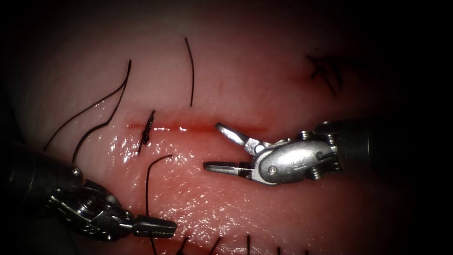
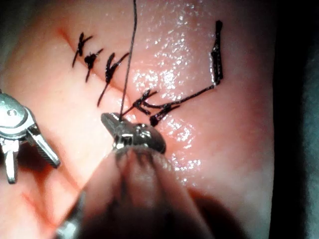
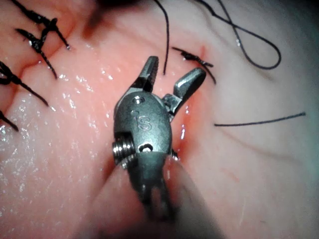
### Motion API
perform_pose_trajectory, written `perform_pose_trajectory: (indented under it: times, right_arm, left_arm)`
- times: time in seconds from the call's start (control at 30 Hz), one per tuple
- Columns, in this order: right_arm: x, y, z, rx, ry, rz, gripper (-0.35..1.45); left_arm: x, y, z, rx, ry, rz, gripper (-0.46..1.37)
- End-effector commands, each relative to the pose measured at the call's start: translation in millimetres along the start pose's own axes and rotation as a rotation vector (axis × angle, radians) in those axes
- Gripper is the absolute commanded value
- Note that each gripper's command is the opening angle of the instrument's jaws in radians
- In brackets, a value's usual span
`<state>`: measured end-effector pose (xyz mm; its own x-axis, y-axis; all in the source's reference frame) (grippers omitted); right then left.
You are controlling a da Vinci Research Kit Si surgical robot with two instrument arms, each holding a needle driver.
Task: Wound Closure
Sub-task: Grab the suture with the left gripper, then hand over the suture from the left to the right gripper
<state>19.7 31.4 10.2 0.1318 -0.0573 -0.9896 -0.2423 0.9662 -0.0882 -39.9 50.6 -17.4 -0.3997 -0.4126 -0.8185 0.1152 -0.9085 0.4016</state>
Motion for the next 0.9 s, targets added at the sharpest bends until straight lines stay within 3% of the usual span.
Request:
perform_pose_trajectory:
  times: [0.03,0.33,0.9]
  right_arm:
    - [-0.3,0.0,0.2,0.029,0.028,-0.005,0.94]
    - [-0.9,0.4,1.6,0.154,0.169,-0.038,1.0]
    - [-0.7,0.1,5.5,0.25,0.305,-0.099,1.06]
  left_arm:
    - [-0.2,-0.2,0.3,-0.015,0.004,0.003,-0.35]
    - [-0.9,-2.5,2.3,-0.019,0.027,0.001,-0.35]
    - [-0.8,-3.5,3.5,-0.035,0.049,-0.009,-0.35]
